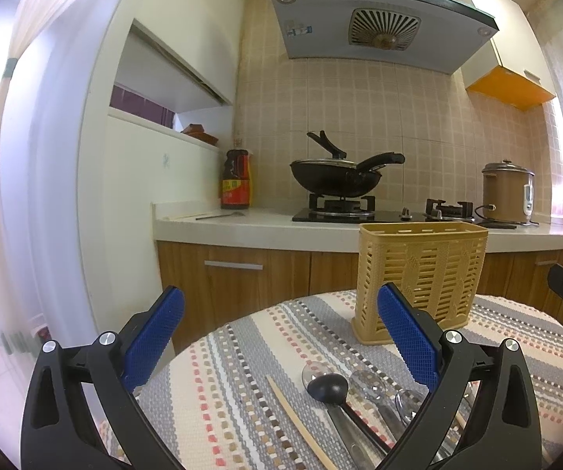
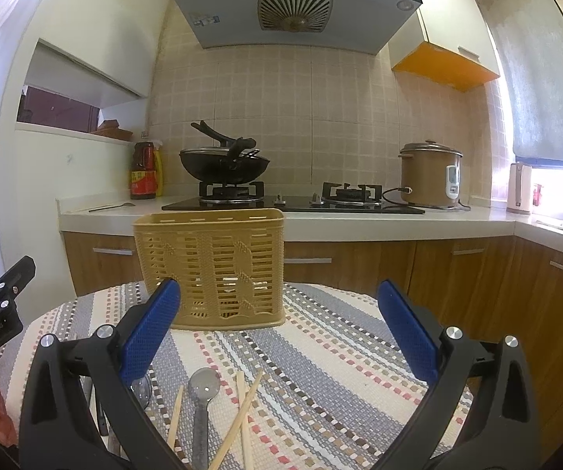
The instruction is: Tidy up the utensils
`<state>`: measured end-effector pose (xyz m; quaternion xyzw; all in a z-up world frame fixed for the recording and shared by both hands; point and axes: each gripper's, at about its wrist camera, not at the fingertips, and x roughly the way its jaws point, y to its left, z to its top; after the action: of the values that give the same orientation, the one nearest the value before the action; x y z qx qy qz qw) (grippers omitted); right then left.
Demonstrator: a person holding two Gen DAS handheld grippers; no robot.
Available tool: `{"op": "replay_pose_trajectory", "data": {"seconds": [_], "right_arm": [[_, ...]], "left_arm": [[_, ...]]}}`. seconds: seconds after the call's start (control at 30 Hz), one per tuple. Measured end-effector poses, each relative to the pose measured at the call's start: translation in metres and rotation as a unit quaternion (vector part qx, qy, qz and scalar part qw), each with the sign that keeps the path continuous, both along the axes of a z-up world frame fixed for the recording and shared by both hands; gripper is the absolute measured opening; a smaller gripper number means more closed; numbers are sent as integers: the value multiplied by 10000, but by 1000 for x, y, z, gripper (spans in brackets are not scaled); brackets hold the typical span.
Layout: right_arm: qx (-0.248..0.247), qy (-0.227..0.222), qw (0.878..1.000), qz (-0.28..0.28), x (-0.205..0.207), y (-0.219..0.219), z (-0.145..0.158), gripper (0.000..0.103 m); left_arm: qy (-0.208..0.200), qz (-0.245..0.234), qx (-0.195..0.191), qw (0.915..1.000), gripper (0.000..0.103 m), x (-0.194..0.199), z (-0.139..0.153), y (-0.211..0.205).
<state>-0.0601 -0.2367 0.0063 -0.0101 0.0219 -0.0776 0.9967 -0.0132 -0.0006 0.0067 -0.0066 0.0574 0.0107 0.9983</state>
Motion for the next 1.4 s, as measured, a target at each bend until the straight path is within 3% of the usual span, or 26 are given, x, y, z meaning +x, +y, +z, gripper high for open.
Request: {"op": "replay_pose_trajectory", "data": {"seconds": [1.4], "right_arm": [[58,107,9999,-27,5,-2,-4,97]], "left_arm": [[99,107,-18,9999,96,-1,-4,-2]]}}
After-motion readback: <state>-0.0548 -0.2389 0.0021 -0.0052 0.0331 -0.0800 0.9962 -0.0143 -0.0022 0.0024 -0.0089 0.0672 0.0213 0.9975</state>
